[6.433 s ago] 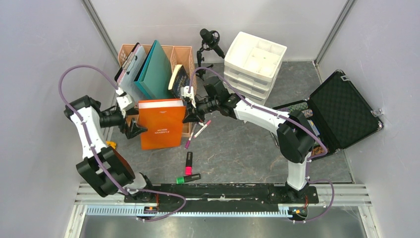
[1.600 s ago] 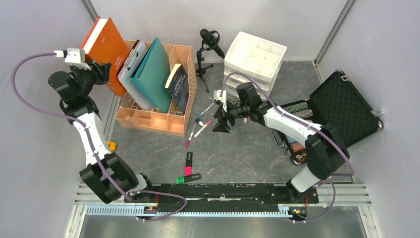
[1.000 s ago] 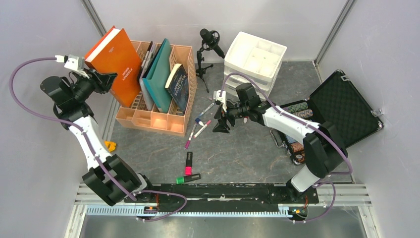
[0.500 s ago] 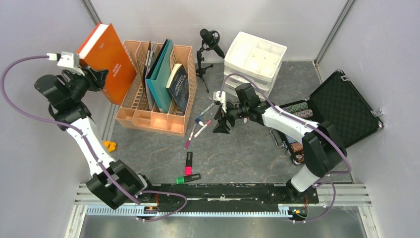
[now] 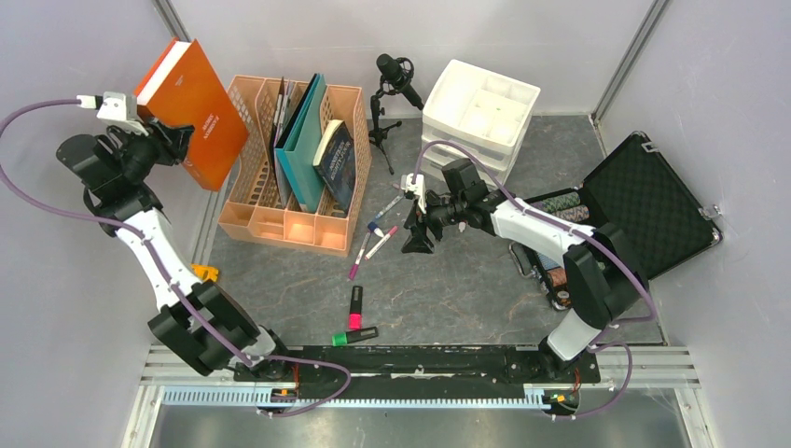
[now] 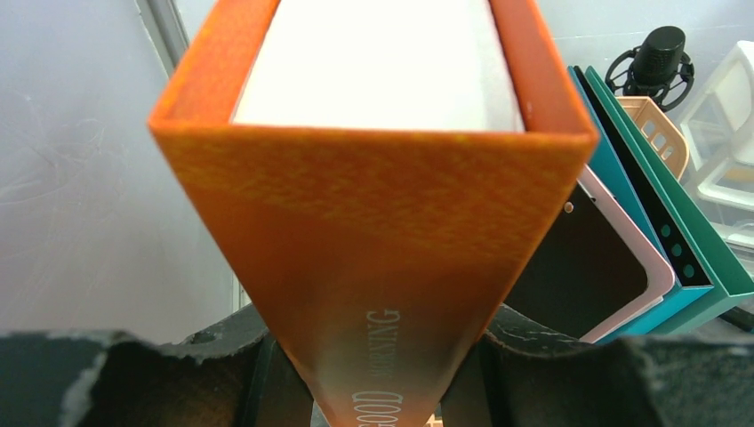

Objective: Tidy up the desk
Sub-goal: Place the book in the storage box.

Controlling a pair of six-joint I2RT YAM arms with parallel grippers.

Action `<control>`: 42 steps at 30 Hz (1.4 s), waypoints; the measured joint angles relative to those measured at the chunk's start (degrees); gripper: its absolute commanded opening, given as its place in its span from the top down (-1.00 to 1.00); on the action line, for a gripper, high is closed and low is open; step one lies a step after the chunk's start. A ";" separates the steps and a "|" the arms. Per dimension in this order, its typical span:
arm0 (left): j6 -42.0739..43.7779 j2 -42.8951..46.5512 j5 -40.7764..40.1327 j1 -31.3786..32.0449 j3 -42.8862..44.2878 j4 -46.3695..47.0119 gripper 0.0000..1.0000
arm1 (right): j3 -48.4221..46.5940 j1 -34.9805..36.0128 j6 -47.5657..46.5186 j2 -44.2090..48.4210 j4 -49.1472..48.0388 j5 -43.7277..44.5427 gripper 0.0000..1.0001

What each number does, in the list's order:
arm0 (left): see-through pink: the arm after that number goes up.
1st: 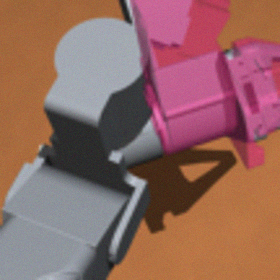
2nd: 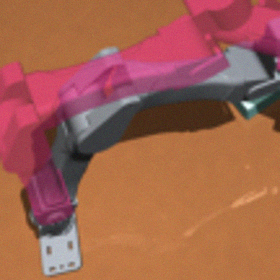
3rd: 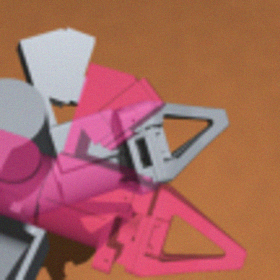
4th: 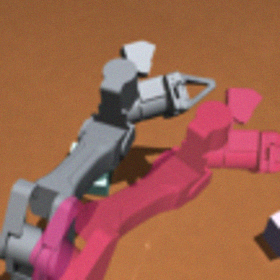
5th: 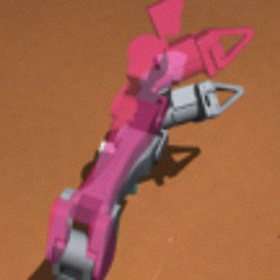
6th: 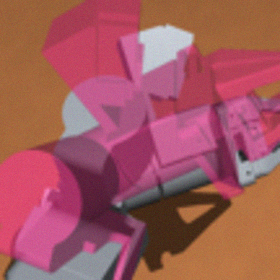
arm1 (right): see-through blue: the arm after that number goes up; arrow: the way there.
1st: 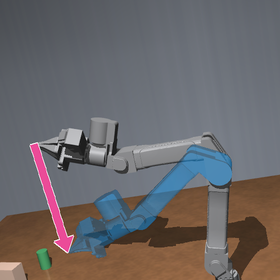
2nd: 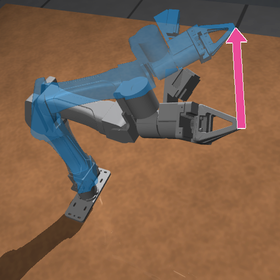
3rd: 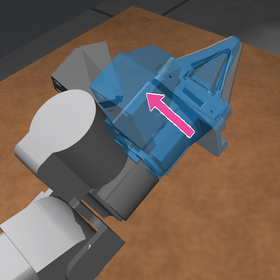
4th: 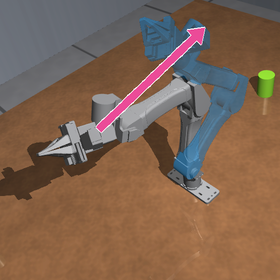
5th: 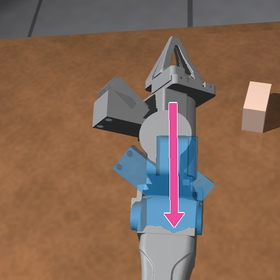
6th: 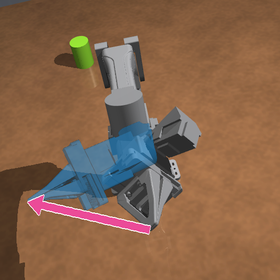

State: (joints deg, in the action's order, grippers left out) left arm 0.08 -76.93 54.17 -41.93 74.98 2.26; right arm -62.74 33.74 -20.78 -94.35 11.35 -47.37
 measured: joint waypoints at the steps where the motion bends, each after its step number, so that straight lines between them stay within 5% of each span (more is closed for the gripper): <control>1: 0.00 -0.22 -0.07 0.35 0.00 0.24 0.96 | 0.00 0.00 0.00 -0.09 0.02 -0.07 -0.49; 12: 3.91 -2.05 -5.38 7.67 -0.17 1.07 0.96 | 0.00 -0.07 -0.09 -0.24 0.33 -0.20 -0.49; 42: 6.95 -3.61 -2.56 4.57 -0.42 -2.99 0.95 | -0.04 -0.52 -0.15 -2.36 1.31 -0.28 -0.51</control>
State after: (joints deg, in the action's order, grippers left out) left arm 7.03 -80.53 51.62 -37.36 74.56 -0.73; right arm -62.78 33.21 -20.93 -96.71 12.67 -47.66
